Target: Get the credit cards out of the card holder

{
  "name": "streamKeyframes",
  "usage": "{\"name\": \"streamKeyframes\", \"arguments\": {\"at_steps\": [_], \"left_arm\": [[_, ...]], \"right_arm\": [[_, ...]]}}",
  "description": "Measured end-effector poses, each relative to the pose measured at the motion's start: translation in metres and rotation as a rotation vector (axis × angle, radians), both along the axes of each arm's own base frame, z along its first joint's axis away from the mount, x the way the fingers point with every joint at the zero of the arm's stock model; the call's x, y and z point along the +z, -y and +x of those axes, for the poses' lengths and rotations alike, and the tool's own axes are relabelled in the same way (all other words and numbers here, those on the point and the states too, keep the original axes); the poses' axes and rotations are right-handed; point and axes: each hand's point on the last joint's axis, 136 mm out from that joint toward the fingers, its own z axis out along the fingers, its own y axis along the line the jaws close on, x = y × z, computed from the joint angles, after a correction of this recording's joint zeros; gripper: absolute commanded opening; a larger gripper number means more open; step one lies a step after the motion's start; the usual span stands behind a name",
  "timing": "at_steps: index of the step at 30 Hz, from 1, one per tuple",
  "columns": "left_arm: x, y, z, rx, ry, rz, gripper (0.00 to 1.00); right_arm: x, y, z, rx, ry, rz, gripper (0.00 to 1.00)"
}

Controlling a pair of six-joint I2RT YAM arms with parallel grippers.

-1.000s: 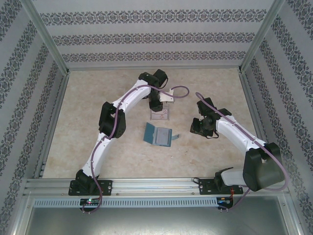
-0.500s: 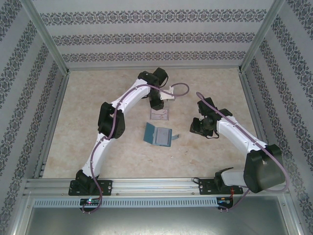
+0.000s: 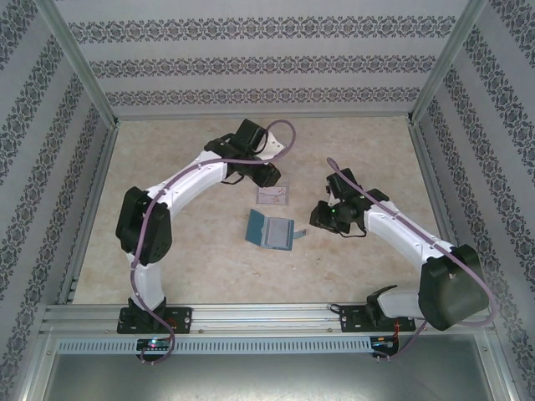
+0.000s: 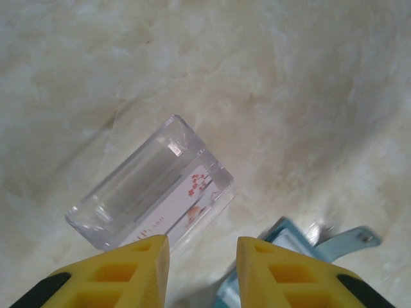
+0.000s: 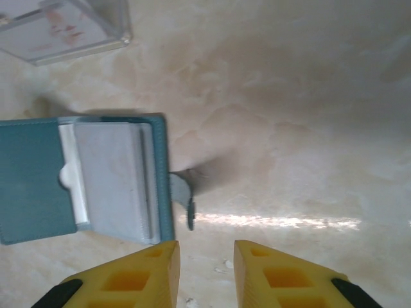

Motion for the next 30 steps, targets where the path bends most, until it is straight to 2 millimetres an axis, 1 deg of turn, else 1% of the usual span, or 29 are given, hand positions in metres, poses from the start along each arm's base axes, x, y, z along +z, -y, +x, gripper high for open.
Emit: {"name": "streamKeyframes", "arguments": {"at_steps": [3,5,8,12,14,16,19,21,23,26,30], "left_arm": [[-0.003,-0.001,-0.003,0.108,-0.080,-0.064,0.30],[-0.009,0.000,-0.006,0.160,-0.148,-0.114,0.27],[-0.030,-0.005,-0.016,0.244,-0.275,-0.178,0.24],[-0.066,-0.022,-0.034,0.369,-0.446,-0.227,0.23],[-0.073,-0.026,-0.041,0.416,-0.500,-0.237,0.23],[-0.073,-0.027,-0.048,0.448,-0.539,-0.255,0.23],[-0.060,-0.024,-0.056,0.463,-0.546,-0.284,0.23],[-0.049,-0.016,-0.063,0.451,-0.539,-0.298,0.22],[-0.043,-0.007,-0.070,0.431,-0.536,-0.302,0.20],[-0.043,0.007,-0.084,0.400,-0.549,-0.290,0.18],[-0.053,0.024,-0.101,0.369,-0.581,-0.262,0.15]], "right_arm": [[0.000,-0.012,-0.002,0.019,-0.001,0.036,0.28],[-0.001,-0.021,-0.004,0.037,-0.011,0.058,0.29],[-0.009,-0.035,-0.006,0.067,-0.036,0.083,0.29],[-0.021,-0.046,-0.009,0.090,-0.077,0.095,0.29],[-0.025,-0.049,-0.009,0.096,-0.089,0.096,0.29],[-0.030,-0.051,-0.008,0.098,-0.104,0.095,0.29],[-0.035,-0.053,-0.003,0.099,-0.116,0.087,0.29],[-0.037,-0.054,-0.001,0.102,-0.121,0.082,0.29],[-0.039,-0.054,0.000,0.104,-0.125,0.074,0.29],[-0.044,-0.053,0.002,0.105,-0.130,0.057,0.29],[-0.050,-0.051,0.004,0.104,-0.135,0.033,0.29]]}}
